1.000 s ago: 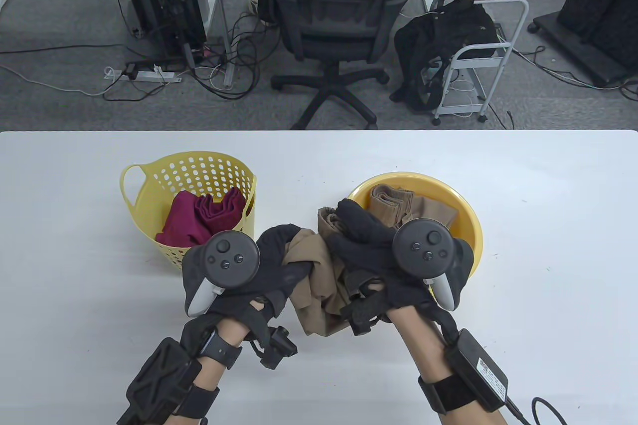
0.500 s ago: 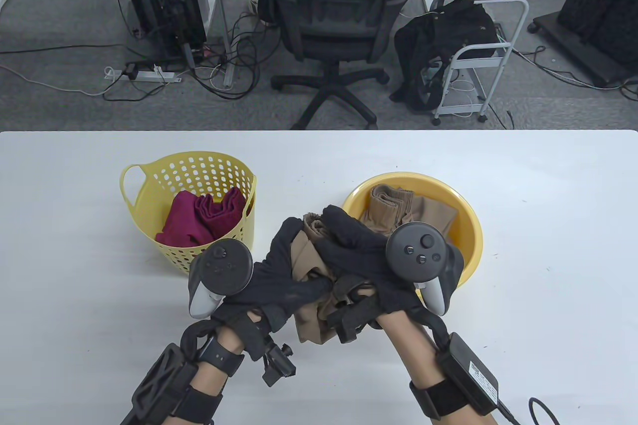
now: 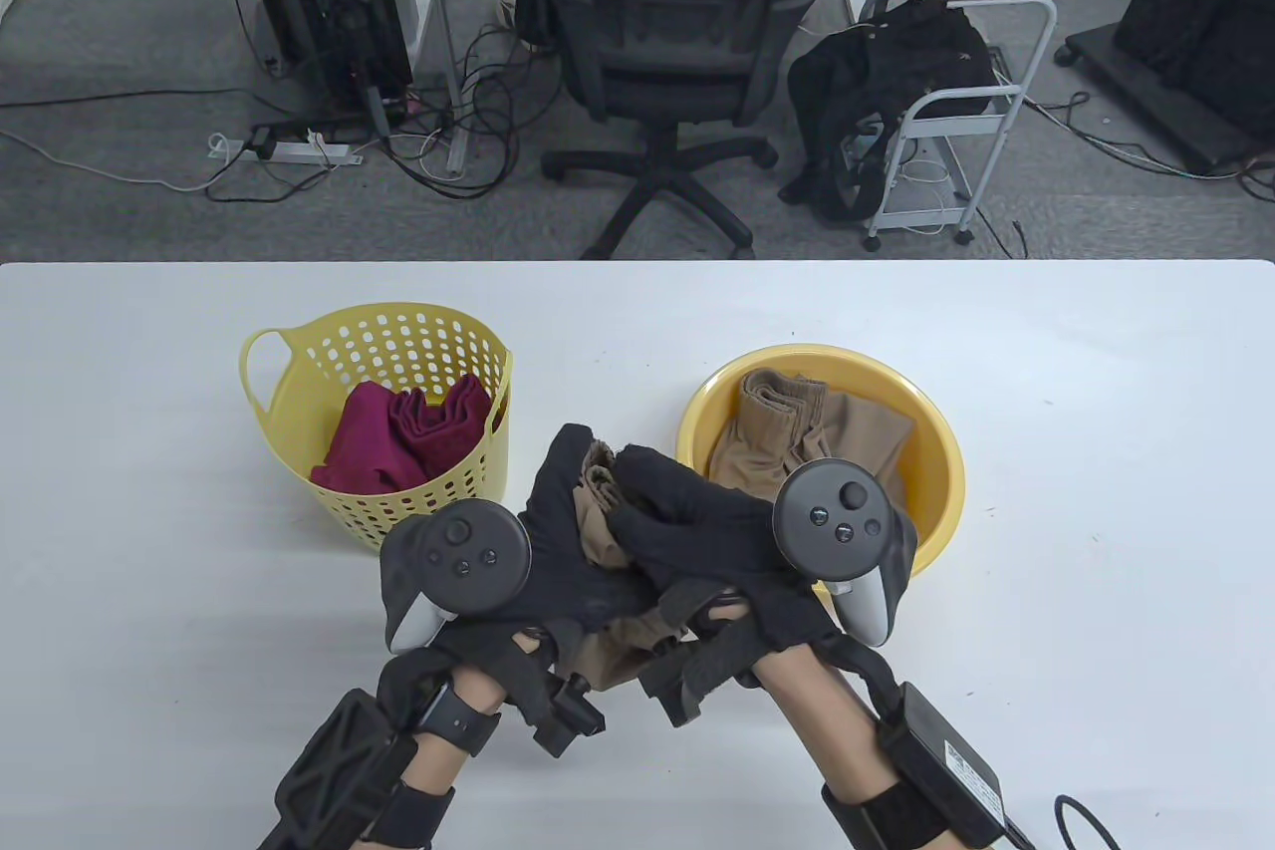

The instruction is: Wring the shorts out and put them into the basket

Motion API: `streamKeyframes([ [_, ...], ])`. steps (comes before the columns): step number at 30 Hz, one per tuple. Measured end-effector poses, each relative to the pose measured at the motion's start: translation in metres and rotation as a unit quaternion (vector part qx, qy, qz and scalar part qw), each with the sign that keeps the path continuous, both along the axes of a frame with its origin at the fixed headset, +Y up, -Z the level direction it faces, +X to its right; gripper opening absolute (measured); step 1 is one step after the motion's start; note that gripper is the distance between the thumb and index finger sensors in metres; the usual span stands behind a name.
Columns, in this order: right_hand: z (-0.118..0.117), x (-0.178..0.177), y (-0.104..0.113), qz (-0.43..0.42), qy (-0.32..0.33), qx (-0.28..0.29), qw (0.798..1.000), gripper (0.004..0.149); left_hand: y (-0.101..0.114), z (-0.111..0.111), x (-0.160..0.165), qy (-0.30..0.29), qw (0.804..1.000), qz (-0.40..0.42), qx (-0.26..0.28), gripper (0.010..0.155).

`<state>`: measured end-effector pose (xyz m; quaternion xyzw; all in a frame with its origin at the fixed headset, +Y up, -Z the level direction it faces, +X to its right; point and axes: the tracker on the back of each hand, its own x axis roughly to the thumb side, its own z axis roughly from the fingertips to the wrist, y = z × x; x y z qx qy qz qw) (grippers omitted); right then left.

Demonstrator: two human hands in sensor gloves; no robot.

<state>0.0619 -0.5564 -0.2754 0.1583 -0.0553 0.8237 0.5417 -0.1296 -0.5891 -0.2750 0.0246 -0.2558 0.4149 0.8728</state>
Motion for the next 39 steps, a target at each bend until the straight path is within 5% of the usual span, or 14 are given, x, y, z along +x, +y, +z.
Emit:
streamKeyframes([
  [11, 0.003, -0.006, 0.004, 0.028, 0.010, 0.032, 0.999, 0.049, -0.001, -0.001, -0.005, 0.018, 1.000, 0.009, 0.024, 0.110],
  [24, -0.003, 0.000, -0.007, 0.017, 0.039, -0.003, 0.999, 0.046, -0.007, -0.005, -0.019, 0.013, 0.999, 0.043, 0.009, 0.079],
  [39, -0.024, 0.032, -0.021, -0.025, 0.062, -0.047, 0.997, 0.073, 0.011, -0.007, -0.050, -0.004, 0.991, 0.130, 0.010, 0.072],
])
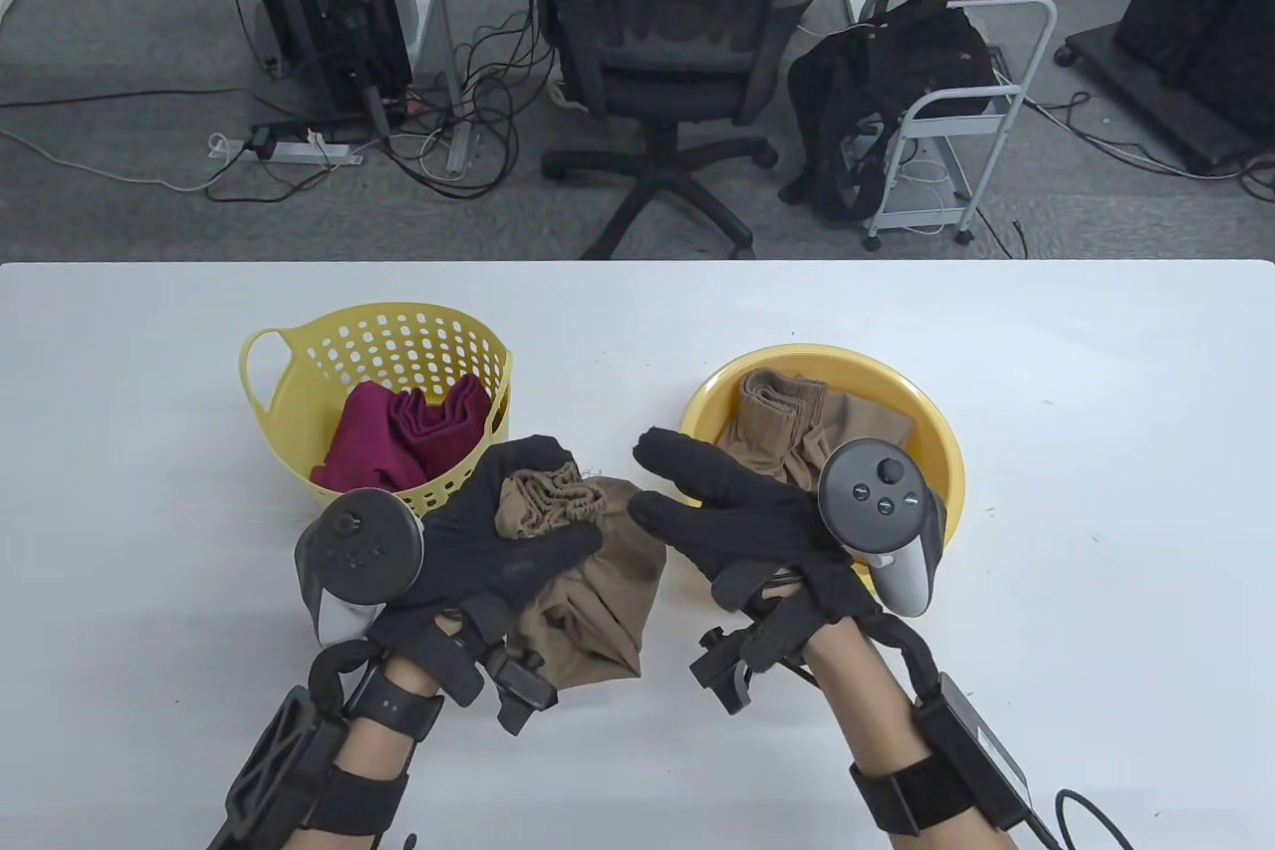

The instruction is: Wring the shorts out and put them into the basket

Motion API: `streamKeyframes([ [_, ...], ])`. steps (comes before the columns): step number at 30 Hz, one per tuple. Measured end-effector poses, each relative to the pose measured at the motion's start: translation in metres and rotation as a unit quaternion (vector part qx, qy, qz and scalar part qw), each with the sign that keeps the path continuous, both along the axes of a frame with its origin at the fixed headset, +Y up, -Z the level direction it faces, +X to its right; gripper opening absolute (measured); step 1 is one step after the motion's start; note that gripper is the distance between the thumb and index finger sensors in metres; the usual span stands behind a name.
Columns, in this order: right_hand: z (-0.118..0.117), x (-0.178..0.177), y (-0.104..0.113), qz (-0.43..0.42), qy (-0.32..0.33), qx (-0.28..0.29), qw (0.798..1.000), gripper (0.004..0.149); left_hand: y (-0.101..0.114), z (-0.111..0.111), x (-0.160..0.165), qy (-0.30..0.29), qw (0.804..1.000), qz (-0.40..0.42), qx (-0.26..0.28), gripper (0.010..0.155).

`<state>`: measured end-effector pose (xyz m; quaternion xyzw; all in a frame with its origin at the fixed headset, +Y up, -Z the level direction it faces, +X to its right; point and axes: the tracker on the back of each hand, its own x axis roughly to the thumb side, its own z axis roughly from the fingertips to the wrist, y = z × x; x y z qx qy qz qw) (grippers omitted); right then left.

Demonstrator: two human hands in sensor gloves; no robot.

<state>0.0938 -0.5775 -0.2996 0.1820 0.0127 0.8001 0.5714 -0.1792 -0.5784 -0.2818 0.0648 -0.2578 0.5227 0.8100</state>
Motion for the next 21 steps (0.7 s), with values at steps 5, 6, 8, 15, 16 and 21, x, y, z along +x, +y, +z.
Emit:
streamKeyframes([
  [5, -0.012, 0.005, -0.020, -0.046, 0.042, -0.063, 0.996, 0.087, 0.010, -0.001, -0.007, -0.036, 0.998, 0.053, 0.010, 0.072],
  [6, -0.015, 0.005, -0.025, -0.055, 0.053, -0.079, 0.994, 0.089, 0.011, -0.001, -0.008, -0.045, 0.997, 0.064, 0.013, 0.072],
  [8, -0.018, 0.004, -0.032, -0.070, 0.069, -0.102, 0.990, 0.092, 0.014, -0.002, -0.011, -0.064, 0.994, 0.085, 0.017, 0.072],
  [15, -0.025, -0.006, -0.059, -0.150, 0.139, -0.187, 0.961, 0.096, 0.022, -0.007, -0.019, -0.161, 0.974, 0.151, 0.045, 0.073],
  [16, -0.025, -0.008, -0.061, -0.155, 0.145, -0.194, 0.958, 0.097, 0.022, -0.007, -0.019, -0.168, 0.972, 0.159, 0.046, 0.073],
  [21, -0.021, -0.026, -0.075, -0.180, 0.216, -0.240, 0.929, 0.101, 0.020, -0.009, -0.013, -0.227, 0.953, 0.196, 0.054, 0.073],
])
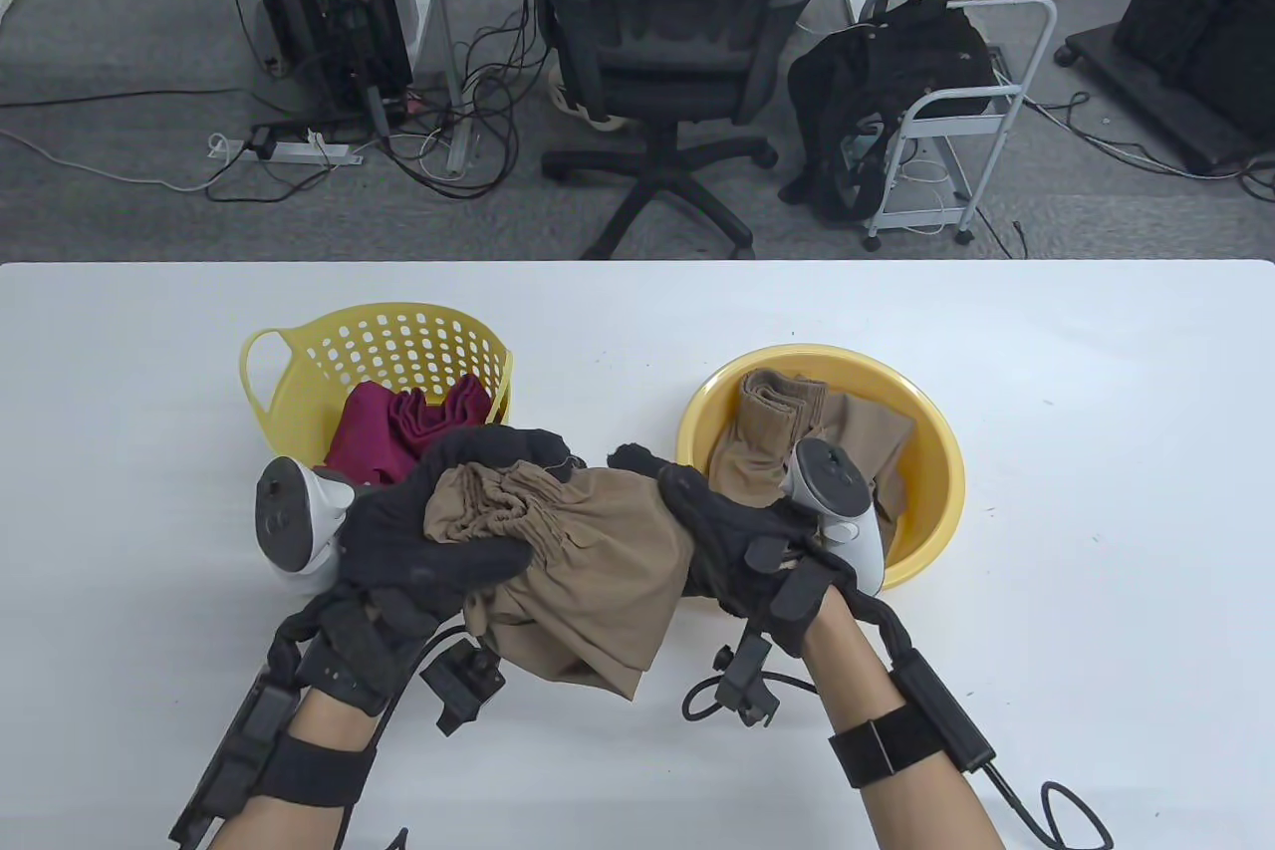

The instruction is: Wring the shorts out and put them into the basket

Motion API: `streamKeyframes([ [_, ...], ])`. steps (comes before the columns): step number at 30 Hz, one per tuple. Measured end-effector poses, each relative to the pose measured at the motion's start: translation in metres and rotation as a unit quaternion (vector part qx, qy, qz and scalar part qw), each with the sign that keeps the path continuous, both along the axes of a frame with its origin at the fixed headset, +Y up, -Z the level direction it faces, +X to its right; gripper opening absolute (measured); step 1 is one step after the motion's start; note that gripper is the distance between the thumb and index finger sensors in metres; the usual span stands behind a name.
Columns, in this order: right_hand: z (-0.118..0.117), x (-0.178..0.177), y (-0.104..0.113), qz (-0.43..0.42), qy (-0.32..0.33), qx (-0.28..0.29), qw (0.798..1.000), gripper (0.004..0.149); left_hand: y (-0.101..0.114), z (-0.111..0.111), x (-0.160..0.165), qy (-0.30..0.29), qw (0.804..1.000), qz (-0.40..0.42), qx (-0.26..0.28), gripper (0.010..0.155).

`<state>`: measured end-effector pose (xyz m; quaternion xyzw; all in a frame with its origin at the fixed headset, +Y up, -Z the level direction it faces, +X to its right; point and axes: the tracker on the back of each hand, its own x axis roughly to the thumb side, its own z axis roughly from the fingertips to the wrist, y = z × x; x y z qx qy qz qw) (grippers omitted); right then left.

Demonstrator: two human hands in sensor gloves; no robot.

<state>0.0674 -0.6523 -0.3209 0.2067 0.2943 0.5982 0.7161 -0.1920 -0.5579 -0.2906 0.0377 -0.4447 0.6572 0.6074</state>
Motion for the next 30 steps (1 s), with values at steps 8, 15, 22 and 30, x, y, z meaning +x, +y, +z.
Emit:
streamKeyframes([
  [8, 0.013, -0.026, -0.009, -0.082, 0.162, -0.025, 0.983, 0.118, -0.007, -0.001, 0.009, -0.027, 1.000, -0.002, -0.002, 0.072],
  [15, 0.023, -0.040, -0.005, -0.091, 0.231, -0.015, 0.969, 0.125, -0.010, 0.000, 0.018, -0.036, 0.999, -0.030, 0.003, 0.072],
  [22, 0.024, -0.039, -0.006, -0.090, 0.237, -0.014, 0.967, 0.121, -0.011, 0.003, 0.023, -0.045, 0.998, -0.052, 0.013, 0.070],
  [30, 0.023, -0.038, -0.005, -0.088, 0.238, 0.000, 0.967, 0.116, -0.012, 0.003, 0.025, -0.050, 0.997, -0.061, 0.020, 0.070],
])
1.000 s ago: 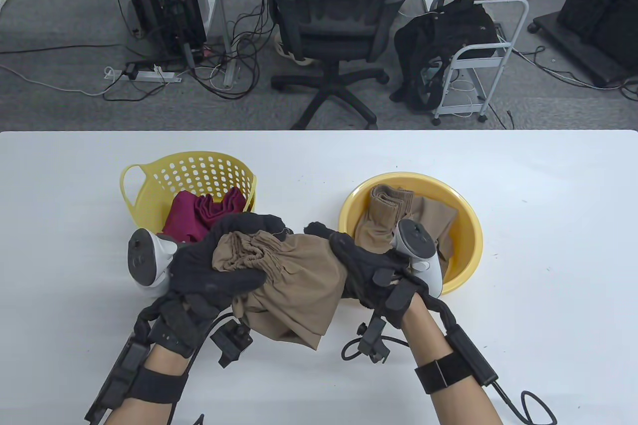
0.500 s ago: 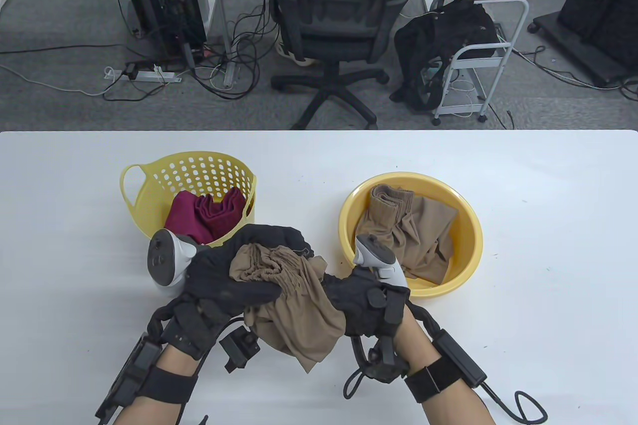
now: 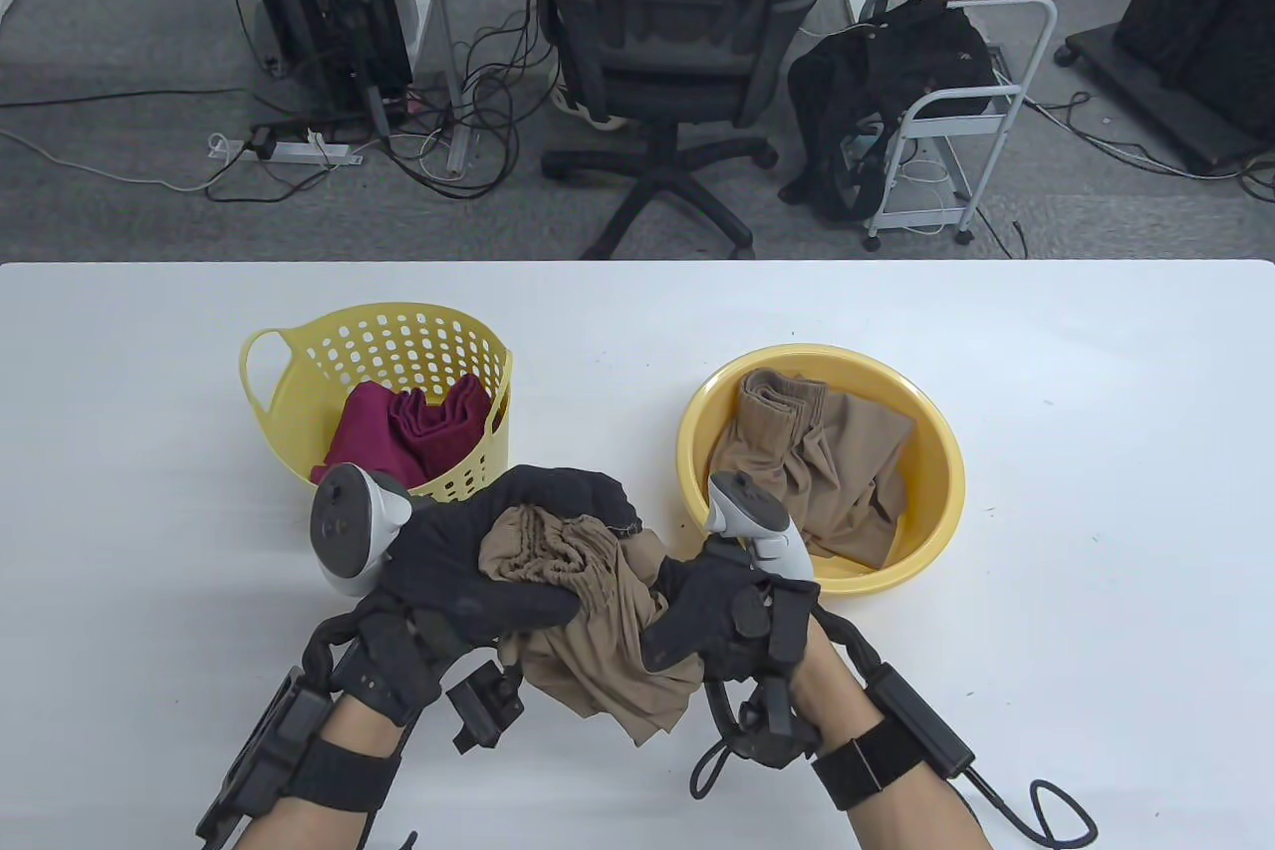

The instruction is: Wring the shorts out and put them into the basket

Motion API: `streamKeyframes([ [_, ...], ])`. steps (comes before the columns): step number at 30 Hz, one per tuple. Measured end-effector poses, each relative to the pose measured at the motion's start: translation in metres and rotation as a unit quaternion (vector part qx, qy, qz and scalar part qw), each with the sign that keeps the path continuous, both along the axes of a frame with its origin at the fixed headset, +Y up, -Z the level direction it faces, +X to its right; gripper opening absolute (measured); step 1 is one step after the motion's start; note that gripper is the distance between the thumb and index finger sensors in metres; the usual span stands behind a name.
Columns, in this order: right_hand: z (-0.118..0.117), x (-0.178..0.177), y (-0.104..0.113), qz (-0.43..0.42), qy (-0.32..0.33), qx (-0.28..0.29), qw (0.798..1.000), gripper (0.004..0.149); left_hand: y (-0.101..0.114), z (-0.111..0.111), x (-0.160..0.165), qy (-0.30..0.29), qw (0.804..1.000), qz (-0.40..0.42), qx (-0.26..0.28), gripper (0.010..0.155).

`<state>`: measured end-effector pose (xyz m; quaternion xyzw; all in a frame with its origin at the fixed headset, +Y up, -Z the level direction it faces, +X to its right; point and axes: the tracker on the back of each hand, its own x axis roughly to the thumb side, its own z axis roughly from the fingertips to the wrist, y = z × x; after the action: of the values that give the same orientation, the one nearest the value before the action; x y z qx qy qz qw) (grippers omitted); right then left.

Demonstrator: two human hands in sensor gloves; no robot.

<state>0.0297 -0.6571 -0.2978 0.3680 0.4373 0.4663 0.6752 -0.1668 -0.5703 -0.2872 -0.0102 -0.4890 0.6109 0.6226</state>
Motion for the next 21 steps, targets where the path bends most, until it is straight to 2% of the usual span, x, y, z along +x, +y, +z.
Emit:
streamKeyframes([
  [5, -0.001, 0.003, 0.003, 0.017, -0.015, 0.024, 0.999, 0.108, -0.002, 0.000, 0.001, 0.006, 1.000, -0.012, 0.004, 0.070],
  [9, -0.001, 0.006, 0.007, 0.046, -0.040, 0.066, 0.996, 0.107, -0.006, -0.001, -0.001, 0.028, 0.999, -0.028, 0.005, 0.070],
  [13, -0.002, 0.008, 0.015, 0.085, -0.098, 0.118, 0.984, 0.099, -0.011, -0.002, -0.003, 0.043, 0.999, -0.025, -0.003, 0.070],
  [21, -0.001, 0.016, 0.033, 0.164, -0.212, 0.245, 0.932, 0.092, -0.017, -0.001, -0.004, 0.115, 0.992, -0.050, -0.008, 0.070],
])
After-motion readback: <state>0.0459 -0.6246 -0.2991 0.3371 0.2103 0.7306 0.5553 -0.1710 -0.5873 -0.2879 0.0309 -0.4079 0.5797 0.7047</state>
